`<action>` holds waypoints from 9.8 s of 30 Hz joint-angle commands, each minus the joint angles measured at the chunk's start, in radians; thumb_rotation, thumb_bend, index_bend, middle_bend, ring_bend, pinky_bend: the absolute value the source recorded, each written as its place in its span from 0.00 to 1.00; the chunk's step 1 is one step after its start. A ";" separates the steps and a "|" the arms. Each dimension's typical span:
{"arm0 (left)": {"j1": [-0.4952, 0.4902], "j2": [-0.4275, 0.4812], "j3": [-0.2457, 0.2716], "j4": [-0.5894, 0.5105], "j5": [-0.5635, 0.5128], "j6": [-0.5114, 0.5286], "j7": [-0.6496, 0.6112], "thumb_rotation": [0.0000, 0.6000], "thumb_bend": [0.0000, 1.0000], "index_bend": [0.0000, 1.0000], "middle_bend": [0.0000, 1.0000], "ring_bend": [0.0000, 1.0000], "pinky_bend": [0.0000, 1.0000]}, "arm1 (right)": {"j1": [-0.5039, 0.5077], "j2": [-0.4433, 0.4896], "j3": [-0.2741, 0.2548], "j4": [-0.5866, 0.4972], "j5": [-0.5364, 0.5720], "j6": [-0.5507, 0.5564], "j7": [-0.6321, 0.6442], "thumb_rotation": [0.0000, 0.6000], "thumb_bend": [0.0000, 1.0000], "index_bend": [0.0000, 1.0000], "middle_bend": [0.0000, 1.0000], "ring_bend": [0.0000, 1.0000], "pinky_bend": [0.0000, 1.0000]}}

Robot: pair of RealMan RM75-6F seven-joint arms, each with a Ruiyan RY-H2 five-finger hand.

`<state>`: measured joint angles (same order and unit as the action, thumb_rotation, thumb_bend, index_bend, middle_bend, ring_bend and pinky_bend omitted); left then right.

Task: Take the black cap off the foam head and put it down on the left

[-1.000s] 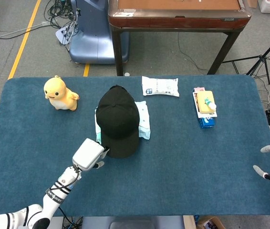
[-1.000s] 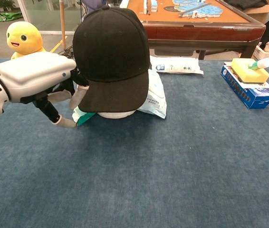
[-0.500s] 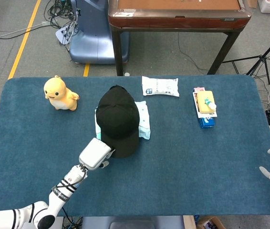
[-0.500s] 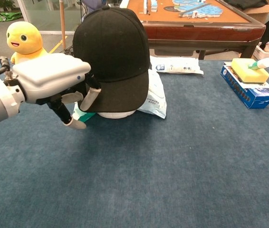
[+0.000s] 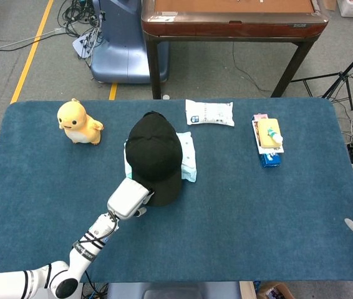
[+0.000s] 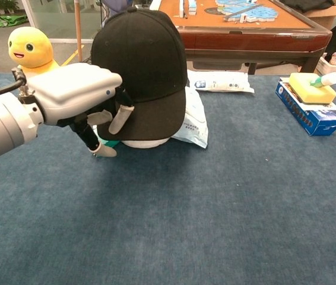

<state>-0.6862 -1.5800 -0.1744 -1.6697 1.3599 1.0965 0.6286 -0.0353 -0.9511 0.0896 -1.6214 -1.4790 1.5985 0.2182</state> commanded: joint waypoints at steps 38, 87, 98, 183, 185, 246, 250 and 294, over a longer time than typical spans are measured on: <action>-0.032 -0.051 0.007 -0.005 -0.022 0.043 0.003 1.00 0.00 0.71 0.98 0.75 0.80 | -0.003 0.010 0.008 -0.009 0.027 -0.021 -0.004 1.00 0.08 0.45 0.45 0.36 0.55; 0.027 -0.152 0.019 0.242 0.266 0.321 -0.227 1.00 0.03 0.52 0.32 0.27 0.57 | 0.006 0.007 0.010 -0.026 0.038 -0.044 -0.058 1.00 0.08 0.45 0.45 0.36 0.55; 0.032 -0.147 0.020 0.243 0.272 0.313 -0.233 1.00 0.20 0.56 0.27 0.22 0.49 | 0.007 0.007 0.010 -0.029 0.040 -0.048 -0.064 1.00 0.08 0.45 0.45 0.36 0.55; -0.065 0.106 -0.159 -0.268 -0.115 0.166 0.123 1.00 0.33 0.62 0.19 0.17 0.40 | 0.050 0.003 0.011 -0.043 0.078 -0.132 -0.134 1.00 0.08 0.45 0.45 0.36 0.55; -0.069 0.108 -0.158 -0.275 -0.121 0.169 0.134 1.00 0.33 0.62 0.19 0.17 0.40 | 0.051 0.004 0.012 -0.043 0.081 -0.133 -0.133 1.00 0.08 0.45 0.45 0.36 0.55; -0.266 0.204 -0.229 -0.381 -0.490 0.215 0.207 1.00 0.34 0.62 0.19 0.17 0.40 | 0.084 0.003 0.014 -0.041 0.127 -0.197 -0.156 1.00 0.08 0.45 0.45 0.36 0.55; -0.271 0.208 -0.223 -0.389 -0.485 0.226 0.205 1.00 0.34 0.62 0.19 0.17 0.40 | 0.087 0.003 0.013 -0.042 0.129 -0.201 -0.161 1.00 0.08 0.45 0.45 0.36 0.55; -0.353 0.182 -0.262 -0.102 -0.560 0.267 0.131 1.00 0.34 0.62 0.19 0.17 0.40 | 0.106 -0.004 0.010 -0.043 0.145 -0.230 -0.190 1.00 0.08 0.45 0.45 0.36 0.55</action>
<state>-1.0428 -1.3965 -0.4380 -1.7835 0.7965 1.3598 0.7675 0.0703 -0.9550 0.0993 -1.6646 -1.3336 1.3683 0.0283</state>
